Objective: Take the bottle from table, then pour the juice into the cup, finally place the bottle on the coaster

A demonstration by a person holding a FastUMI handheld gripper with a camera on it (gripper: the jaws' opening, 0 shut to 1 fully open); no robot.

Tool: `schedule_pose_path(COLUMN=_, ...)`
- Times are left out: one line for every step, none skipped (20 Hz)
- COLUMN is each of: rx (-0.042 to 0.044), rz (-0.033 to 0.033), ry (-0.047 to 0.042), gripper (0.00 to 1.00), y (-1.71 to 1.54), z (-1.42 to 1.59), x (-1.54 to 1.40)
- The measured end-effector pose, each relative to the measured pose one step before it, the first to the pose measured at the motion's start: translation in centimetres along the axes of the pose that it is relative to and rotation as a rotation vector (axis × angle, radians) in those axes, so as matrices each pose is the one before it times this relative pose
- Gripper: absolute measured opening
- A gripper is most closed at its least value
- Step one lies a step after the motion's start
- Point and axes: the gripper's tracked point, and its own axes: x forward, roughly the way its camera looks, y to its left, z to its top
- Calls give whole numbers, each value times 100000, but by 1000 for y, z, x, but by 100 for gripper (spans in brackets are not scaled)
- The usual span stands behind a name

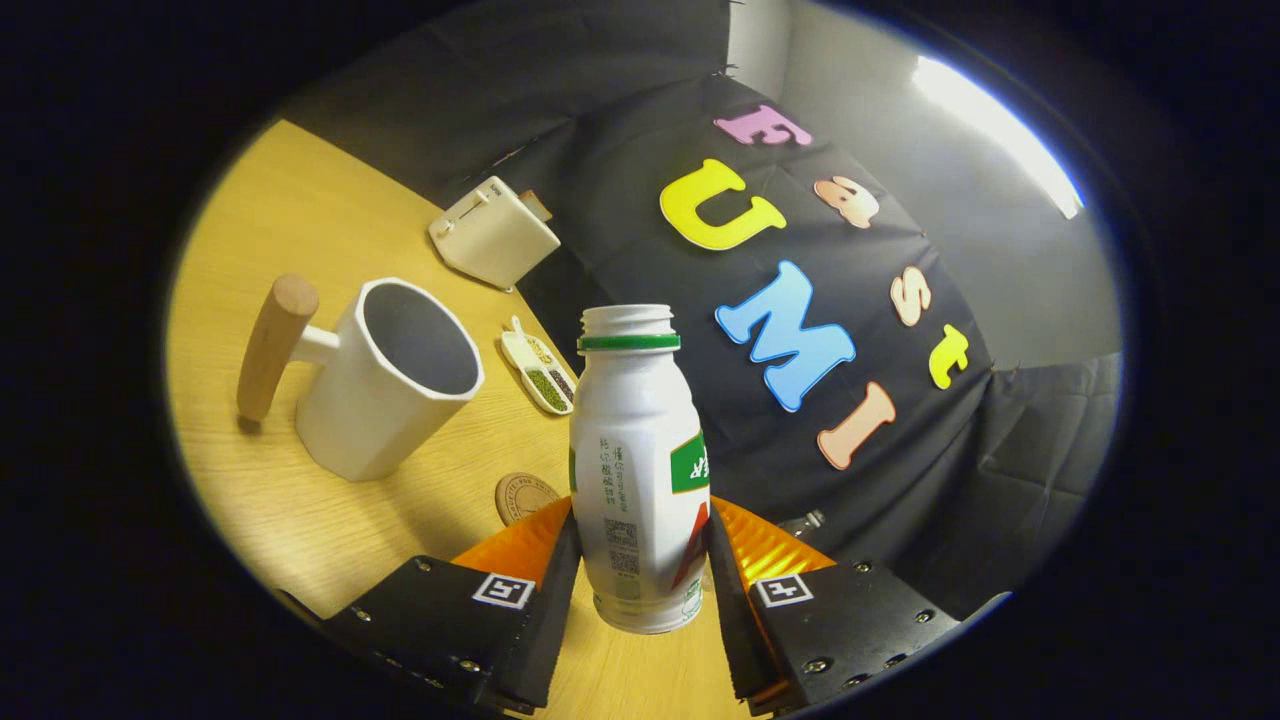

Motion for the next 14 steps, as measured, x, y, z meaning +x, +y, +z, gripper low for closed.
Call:
schedule_pose_path(rx=-3191, rz=-1064, ry=-224, gripper=65, y=-78, z=208, x=43)
schedule_pose_path(rx=-3251, rz=-1124, ry=-536, gripper=65, y=-245, z=128, x=45)
schedule_pose_path(rx=-3406, rz=-1238, ry=-498, gripper=65, y=-181, z=183, x=-27)
schedule_pose_path(rx=-3520, rz=-1311, ry=-404, gripper=65, y=-197, z=150, x=-26)
schedule_pose_path(rx=-3513, rz=-1355, ry=-509, gripper=65, y=-276, z=77, x=10)
schedule_pose_path(rx=-3263, rz=-1162, ry=-548, gripper=65, y=-175, z=121, x=90)
schedule_pose_path(rx=-2626, rz=-1005, ry=-566, gripper=65, y=-146, z=260, x=-118)
schedule_pose_path(rx=-2302, rz=-714, ry=-483, gripper=65, y=14, z=164, x=-102)
schedule_pose_path(rx=-2258, rz=-692, ry=-298, gripper=65, y=-149, z=168, x=-3)
schedule_pose_path(rx=-2463, rz=-719, ry=-277, gripper=65, y=-224, z=29, x=58)
schedule_pose_path(rx=-2835, rz=-722, ry=-219, gripper=65, y=-221, z=13, x=3)
schedule_pose_path(rx=-2715, rz=-759, ry=-258, gripper=65, y=-7, z=80, x=24)
schedule_pose_path(rx=-2373, rz=-450, ry=-307, gripper=65, y=-59, z=62, x=40)
schedule_pose_path(rx=-1896, rz=-193, ry=-272, gripper=65, y=-28, z=-10, x=140)
